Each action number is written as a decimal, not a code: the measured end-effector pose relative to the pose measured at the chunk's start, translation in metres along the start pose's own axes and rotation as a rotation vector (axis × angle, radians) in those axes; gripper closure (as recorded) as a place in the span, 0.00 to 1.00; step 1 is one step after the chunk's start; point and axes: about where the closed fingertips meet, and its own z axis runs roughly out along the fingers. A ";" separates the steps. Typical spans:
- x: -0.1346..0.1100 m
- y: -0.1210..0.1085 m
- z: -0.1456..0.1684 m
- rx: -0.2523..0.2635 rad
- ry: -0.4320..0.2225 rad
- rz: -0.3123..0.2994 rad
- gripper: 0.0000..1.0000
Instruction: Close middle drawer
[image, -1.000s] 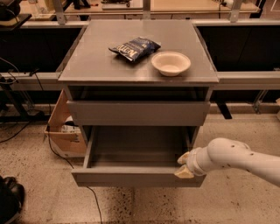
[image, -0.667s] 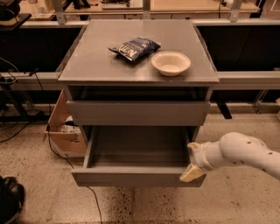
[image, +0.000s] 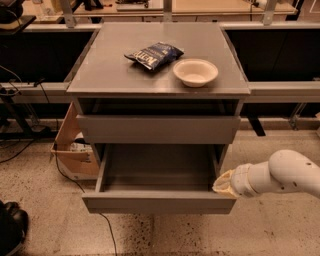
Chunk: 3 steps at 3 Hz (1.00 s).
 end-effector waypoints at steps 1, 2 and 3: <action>0.001 -0.001 0.016 -0.031 -0.059 0.004 1.00; 0.004 0.000 0.047 -0.069 -0.084 0.016 1.00; 0.009 0.006 0.065 -0.097 -0.083 0.023 1.00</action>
Offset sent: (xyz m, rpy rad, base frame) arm 0.0288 0.0367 -0.0761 0.1332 0.0726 0.0598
